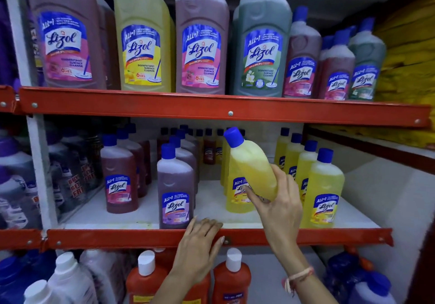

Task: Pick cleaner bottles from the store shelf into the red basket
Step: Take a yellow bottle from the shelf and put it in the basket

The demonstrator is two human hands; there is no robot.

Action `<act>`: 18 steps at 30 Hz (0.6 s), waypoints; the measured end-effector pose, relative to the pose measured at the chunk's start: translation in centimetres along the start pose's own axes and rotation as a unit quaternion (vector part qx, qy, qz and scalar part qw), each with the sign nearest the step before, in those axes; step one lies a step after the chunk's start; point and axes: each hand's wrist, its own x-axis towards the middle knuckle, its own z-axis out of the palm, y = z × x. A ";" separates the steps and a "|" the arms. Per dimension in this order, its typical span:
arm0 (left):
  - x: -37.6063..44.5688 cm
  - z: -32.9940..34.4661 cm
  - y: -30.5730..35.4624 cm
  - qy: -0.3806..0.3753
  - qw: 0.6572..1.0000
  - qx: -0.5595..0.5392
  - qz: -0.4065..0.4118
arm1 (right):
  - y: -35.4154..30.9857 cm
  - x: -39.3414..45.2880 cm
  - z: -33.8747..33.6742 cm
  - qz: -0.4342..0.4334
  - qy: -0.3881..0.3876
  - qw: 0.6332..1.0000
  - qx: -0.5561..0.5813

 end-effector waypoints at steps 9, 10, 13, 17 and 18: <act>-0.3 -0.1 -0.2 -0.023 1.000 0.001 -0.002 | -0.5 1.1 -5.2 0.225 -0.189 0.841 0.455; -0.3 0.0 -0.1 -0.026 1.000 0.003 -0.002 | -0.4 0.8 -5.5 0.247 -0.198 0.812 0.491; -0.4 0.0 0.0 -0.032 0.999 0.001 -0.009 | 0.1 -0.1 -6.0 0.296 -0.239 0.711 0.591; -0.5 0.2 0.1 -0.028 0.999 -0.006 -0.020 | 0.6 -0.6 -6.6 0.302 -0.310 0.654 0.621; -0.5 0.2 0.2 -0.028 0.999 -0.008 -0.021 | 0.7 -0.6 -6.8 0.300 -0.322 0.652 0.618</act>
